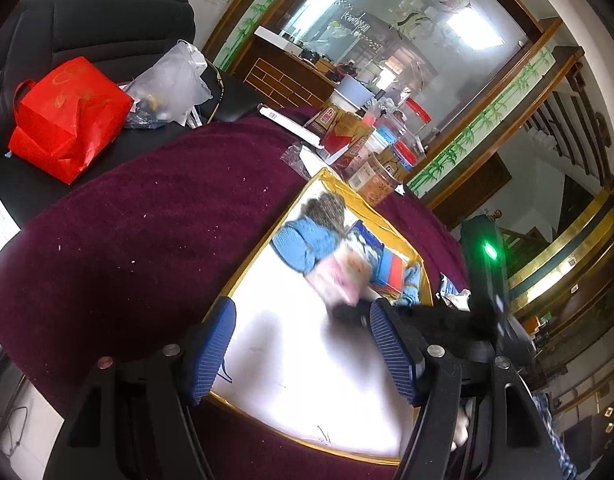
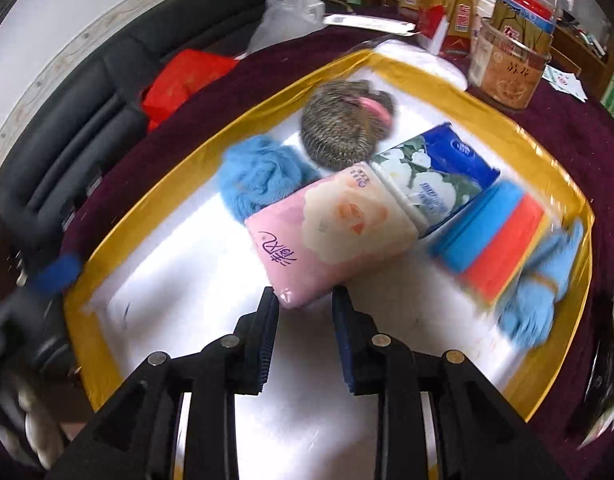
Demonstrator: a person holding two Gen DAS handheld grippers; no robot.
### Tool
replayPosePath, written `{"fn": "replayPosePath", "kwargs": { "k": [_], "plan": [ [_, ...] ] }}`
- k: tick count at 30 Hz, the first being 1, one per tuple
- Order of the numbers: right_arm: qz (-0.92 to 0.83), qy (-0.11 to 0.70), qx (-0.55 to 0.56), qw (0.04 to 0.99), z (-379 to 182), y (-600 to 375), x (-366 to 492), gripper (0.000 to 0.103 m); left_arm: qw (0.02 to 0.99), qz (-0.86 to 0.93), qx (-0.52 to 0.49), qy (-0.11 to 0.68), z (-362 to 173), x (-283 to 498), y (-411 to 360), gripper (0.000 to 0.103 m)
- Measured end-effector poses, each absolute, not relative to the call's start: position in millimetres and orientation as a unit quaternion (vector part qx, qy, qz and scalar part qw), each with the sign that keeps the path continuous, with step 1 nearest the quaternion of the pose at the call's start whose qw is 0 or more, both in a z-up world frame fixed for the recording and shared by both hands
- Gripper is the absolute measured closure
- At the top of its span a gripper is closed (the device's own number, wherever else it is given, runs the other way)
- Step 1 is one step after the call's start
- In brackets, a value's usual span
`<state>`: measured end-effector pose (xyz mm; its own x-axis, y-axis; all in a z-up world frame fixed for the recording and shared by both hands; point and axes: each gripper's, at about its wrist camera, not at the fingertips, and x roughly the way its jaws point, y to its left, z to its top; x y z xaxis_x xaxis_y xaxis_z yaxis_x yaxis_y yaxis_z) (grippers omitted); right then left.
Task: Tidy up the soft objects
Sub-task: 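Lower the blue fuzzy cloth into the tray and open the right tool, then move both open tools from the tray back over the item pile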
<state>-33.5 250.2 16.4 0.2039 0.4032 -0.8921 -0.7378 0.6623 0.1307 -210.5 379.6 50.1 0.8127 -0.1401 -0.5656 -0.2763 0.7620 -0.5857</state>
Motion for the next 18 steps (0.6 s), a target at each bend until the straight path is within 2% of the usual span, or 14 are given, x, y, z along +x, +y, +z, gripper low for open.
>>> {"fn": "replayPosePath", "kwargs": {
  "k": [8, 13, 18],
  "plan": [
    [0.380, 0.502, -0.125, 0.767, 31, 238, -21, 0.071, 0.892, 0.035, -0.334, 0.304, 56, -210, 376, 0.030],
    [0.348, 0.418, -0.088, 0.835, 78, 155, -36, 0.042, 0.898, 0.029, -0.320, 0.302, 61, -207, 368, 0.030],
    [0.226, 0.303, -0.086, 0.922, 114, 46, -47, 0.021, 0.899, 0.012, -0.305, 0.314, 64, -197, 348, 0.030]
  ]
}}
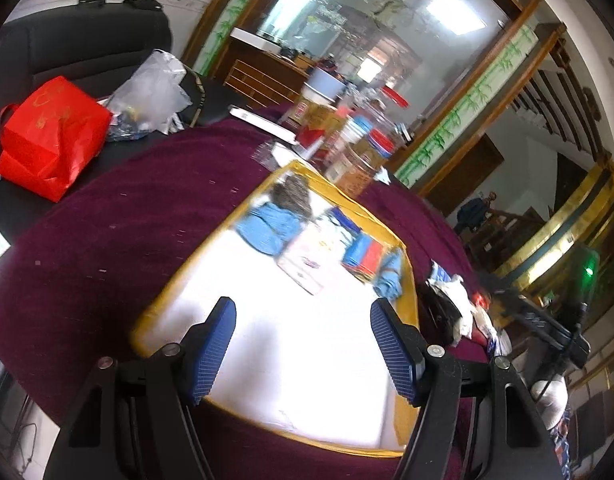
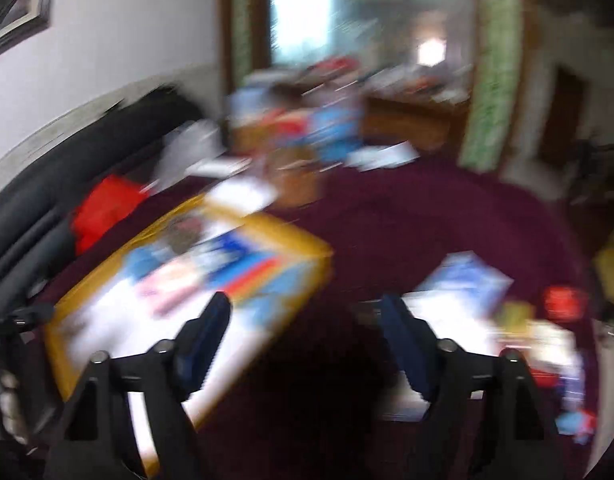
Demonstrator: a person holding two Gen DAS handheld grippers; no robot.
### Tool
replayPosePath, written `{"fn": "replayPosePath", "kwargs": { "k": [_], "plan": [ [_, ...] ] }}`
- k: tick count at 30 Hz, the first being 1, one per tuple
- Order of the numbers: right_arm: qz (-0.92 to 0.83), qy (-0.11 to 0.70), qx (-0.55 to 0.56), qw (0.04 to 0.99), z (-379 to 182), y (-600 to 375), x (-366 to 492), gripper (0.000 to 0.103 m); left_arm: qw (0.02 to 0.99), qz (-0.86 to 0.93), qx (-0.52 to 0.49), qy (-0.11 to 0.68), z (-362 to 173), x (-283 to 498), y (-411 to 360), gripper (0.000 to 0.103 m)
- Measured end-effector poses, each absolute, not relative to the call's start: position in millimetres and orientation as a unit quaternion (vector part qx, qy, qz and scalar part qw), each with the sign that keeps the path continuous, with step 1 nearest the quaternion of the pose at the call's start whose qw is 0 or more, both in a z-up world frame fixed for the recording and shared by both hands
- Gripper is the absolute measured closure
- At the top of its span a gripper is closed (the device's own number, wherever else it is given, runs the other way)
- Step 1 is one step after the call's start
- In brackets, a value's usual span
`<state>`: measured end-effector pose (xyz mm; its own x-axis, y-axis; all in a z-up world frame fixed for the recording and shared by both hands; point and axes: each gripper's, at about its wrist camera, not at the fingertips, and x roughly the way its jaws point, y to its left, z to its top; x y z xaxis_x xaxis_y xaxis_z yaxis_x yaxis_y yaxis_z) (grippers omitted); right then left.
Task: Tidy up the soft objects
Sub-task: 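Move both open tools from the tray back over the item pile, then grasp the blue-and-white patterned bag with the left tool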
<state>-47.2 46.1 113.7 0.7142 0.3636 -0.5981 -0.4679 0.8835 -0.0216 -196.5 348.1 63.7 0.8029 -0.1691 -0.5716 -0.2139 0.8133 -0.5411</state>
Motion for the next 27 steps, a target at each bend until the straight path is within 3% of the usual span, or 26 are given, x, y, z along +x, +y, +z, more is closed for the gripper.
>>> {"fn": "replayPosePath", "kwargs": {
  "k": [14, 21, 27],
  "plan": [
    [0.038, 0.309, 0.134, 0.941, 89, -228, -27, 0.020, 0.903, -0.078, -0.222, 0.360, 84, -158, 225, 0.029],
    [-0.011, 0.322, 0.230, 0.918, 57, -310, -13, 0.020, 0.898, -0.102, -0.180, 0.388, 84, -144, 175, 0.028],
    [-0.013, 0.342, 0.258, 0.904, 31, -324, 3, 0.020, 0.894, -0.136, -0.137, 0.405, 86, -132, 128, 0.028]
  ]
}}
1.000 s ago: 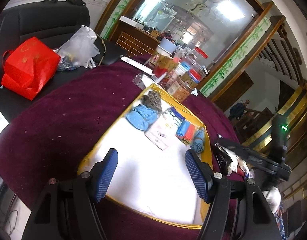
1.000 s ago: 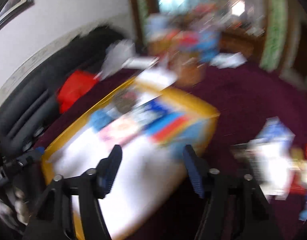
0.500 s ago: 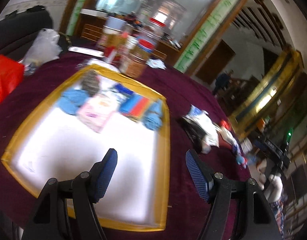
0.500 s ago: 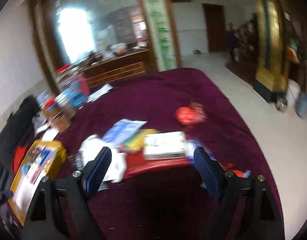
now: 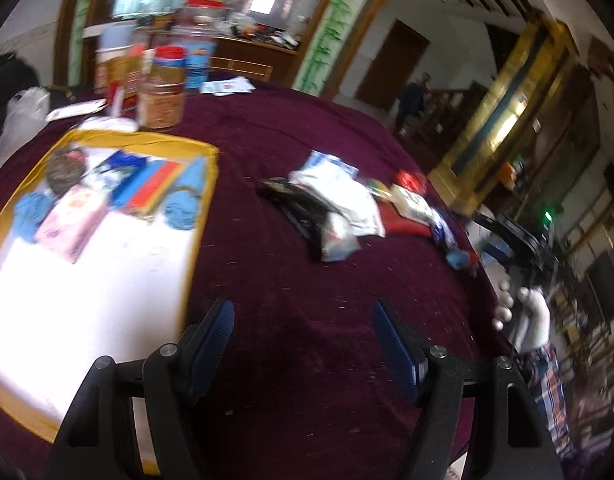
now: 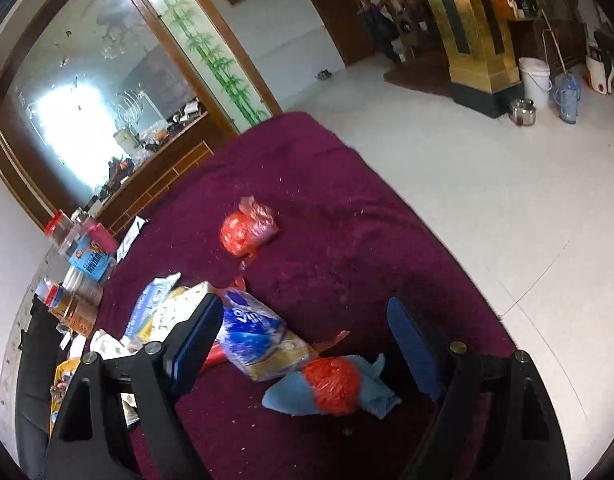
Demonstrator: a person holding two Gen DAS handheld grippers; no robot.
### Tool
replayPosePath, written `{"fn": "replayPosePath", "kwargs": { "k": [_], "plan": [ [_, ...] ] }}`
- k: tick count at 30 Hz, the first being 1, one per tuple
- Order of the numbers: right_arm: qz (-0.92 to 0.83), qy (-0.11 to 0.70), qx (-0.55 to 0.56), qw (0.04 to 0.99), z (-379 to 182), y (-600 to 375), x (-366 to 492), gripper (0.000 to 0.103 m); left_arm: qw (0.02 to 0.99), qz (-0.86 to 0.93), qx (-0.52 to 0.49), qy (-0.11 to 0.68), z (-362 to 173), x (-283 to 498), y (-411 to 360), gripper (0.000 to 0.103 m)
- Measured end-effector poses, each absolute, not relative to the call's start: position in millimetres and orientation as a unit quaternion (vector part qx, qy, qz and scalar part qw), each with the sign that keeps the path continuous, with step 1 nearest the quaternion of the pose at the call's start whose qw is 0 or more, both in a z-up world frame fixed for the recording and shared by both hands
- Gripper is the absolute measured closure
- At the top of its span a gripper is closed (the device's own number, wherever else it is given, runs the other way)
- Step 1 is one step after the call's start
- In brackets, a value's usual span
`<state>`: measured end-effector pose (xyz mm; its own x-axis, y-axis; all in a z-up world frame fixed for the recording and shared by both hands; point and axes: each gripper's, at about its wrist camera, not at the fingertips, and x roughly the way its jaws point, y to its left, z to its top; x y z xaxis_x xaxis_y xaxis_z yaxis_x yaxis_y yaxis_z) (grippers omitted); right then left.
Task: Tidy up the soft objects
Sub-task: 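Grasp the blue-and-white patterned bag with the left tool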
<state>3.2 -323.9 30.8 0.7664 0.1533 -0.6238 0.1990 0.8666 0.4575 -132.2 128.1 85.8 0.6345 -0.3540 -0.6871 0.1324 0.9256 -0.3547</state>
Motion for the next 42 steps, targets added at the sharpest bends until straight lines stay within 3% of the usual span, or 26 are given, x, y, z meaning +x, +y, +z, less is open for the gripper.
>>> {"fn": "replayPosePath", "kwargs": {
  "k": [7, 14, 21, 30, 37, 42],
  "plan": [
    [0.062, 0.396, 0.255, 0.880, 33, -298, 41, 0.020, 0.881, -0.159, -0.117, 0.429, 78, -115, 92, 0.028],
    [0.119, 0.447, 0.258, 0.848, 0, -275, 72, 0.019, 0.869, -0.167, -0.112, 0.453, 64, -107, 81, 0.028],
    [0.385, 0.411, 0.279, 0.778, 32, -246, 39, 0.018, 0.878, -0.192, -0.098, 0.426, 82, -93, 65, 0.028],
    [0.258, 0.387, 0.334, 0.820, 25, -289, 41, 0.018, 0.876, -0.194, -0.079, 0.434, 79, -55, 19, 0.028],
    [0.322, 0.437, 0.315, 0.778, 7, -241, 56, 0.018, 0.875, -0.184, -0.090, 0.439, 76, -60, 6, 0.028],
    [0.491, 0.446, 0.308, 0.682, 19, -200, 37, 0.016, 0.882, -0.158, -0.113, 0.430, 81, -64, 18, 0.028]
  ]
}}
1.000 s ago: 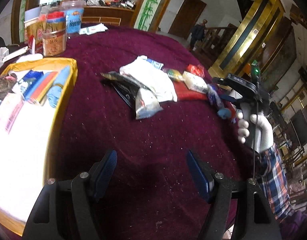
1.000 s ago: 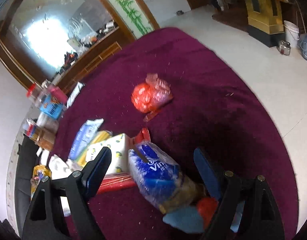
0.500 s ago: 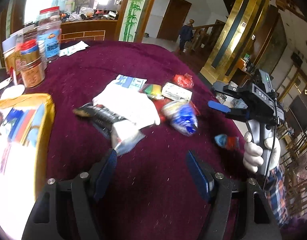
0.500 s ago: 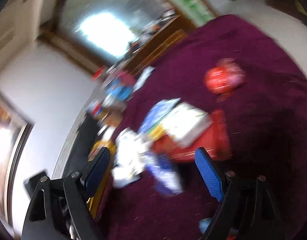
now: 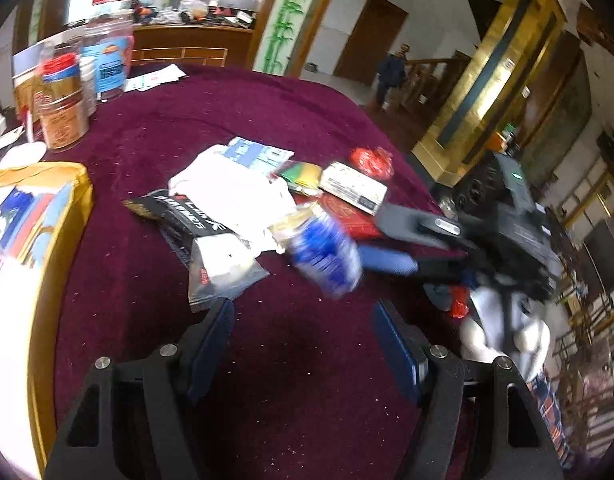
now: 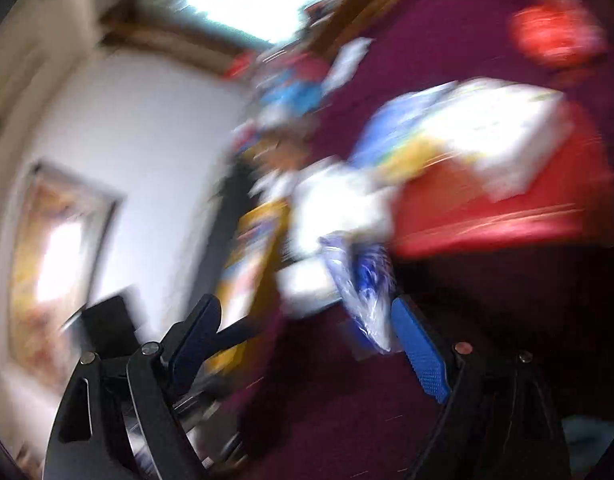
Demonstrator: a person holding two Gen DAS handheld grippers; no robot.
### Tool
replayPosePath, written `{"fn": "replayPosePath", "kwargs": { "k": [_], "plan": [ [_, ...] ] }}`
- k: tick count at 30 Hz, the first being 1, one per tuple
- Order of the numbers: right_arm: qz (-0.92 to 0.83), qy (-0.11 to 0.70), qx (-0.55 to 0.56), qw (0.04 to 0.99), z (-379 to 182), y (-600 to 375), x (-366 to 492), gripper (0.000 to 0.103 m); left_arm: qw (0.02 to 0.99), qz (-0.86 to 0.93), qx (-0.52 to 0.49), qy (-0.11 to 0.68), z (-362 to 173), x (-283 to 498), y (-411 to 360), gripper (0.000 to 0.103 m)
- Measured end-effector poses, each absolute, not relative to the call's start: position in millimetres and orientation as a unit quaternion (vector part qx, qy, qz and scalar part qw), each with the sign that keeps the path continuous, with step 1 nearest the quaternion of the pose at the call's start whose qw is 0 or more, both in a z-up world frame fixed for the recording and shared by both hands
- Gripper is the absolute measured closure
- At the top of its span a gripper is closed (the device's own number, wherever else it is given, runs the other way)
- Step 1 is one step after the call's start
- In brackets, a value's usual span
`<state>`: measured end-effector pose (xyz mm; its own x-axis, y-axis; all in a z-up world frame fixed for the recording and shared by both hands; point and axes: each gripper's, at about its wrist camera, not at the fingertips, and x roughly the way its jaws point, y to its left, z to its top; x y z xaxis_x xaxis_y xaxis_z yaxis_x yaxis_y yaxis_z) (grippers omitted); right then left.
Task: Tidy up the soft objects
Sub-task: 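Grasp the blue-and-white patterned bag with the left tool, then grasp the blue knit toy in red plastic with right tool while left tool lifts bag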
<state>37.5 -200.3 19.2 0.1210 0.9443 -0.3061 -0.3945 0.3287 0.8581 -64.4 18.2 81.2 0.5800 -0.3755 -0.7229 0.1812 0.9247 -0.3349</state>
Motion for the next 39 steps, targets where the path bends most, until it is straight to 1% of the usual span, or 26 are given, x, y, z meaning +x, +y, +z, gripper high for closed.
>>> {"fn": "replayPosePath", "kwargs": {
  "k": [3, 8, 12, 16, 19, 22, 23, 24, 25, 26, 28, 35, 39],
  "plan": [
    [0.479, 0.404, 0.295, 0.721, 41, -213, 27, 0.015, 0.885, -0.152, -0.109, 0.426, 86, -66, 16, 0.028],
    [0.397, 0.402, 0.333, 0.755, 36, -242, 39, 0.014, 0.882, -0.165, -0.051, 0.438, 75, -59, -17, 0.028],
    [0.358, 0.375, 0.343, 0.783, 40, -263, 38, 0.014, 0.870, -0.171, -0.033, 0.461, 52, -43, -34, 0.028],
    [0.342, 0.367, 0.347, 0.793, 35, -267, 37, 0.014, 0.875, -0.131, 0.002, 0.466, 36, -19, -41, 0.028],
    [0.334, 0.369, 0.344, 0.796, 33, -270, 36, 0.014, 0.879, -0.108, 0.021, 0.464, 28, -7, -42, 0.024],
    [0.325, 0.366, 0.339, 0.804, 32, -271, 34, 0.014, 0.881, -0.104, 0.024, 0.460, 19, -2, -44, 0.024],
    [0.322, 0.364, 0.338, 0.806, 32, -271, 34, 0.014, 0.883, -0.106, 0.023, 0.457, 17, -1, -43, 0.027],
    [0.319, 0.363, 0.337, 0.808, 31, -270, 35, 0.014, 0.885, -0.108, 0.021, 0.453, 17, 0, -42, 0.047],
    [0.316, 0.363, 0.336, 0.810, 31, -271, 35, 0.014, 0.887, -0.103, 0.025, 0.450, 18, 0, -39, 0.054],
    [0.313, 0.364, 0.335, 0.811, 30, -271, 35, 0.014, 0.886, -0.107, 0.022, 0.451, 20, 1, -36, 0.054],
    [0.310, 0.367, 0.336, 0.810, 28, -272, 36, 0.014, 0.883, -0.123, -0.017, 0.453, 24, -1, -23, 0.054],
    [0.313, 0.376, 0.326, 0.809, 25, -267, 39, 0.014, 0.886, -0.163, -0.085, 0.426, 53, -33, 12, 0.053],
    [0.309, 0.384, 0.313, 0.811, 22, -262, 40, 0.014, 0.896, -0.173, -0.089, 0.400, 75, -61, 30, 0.053]
  ]
}}
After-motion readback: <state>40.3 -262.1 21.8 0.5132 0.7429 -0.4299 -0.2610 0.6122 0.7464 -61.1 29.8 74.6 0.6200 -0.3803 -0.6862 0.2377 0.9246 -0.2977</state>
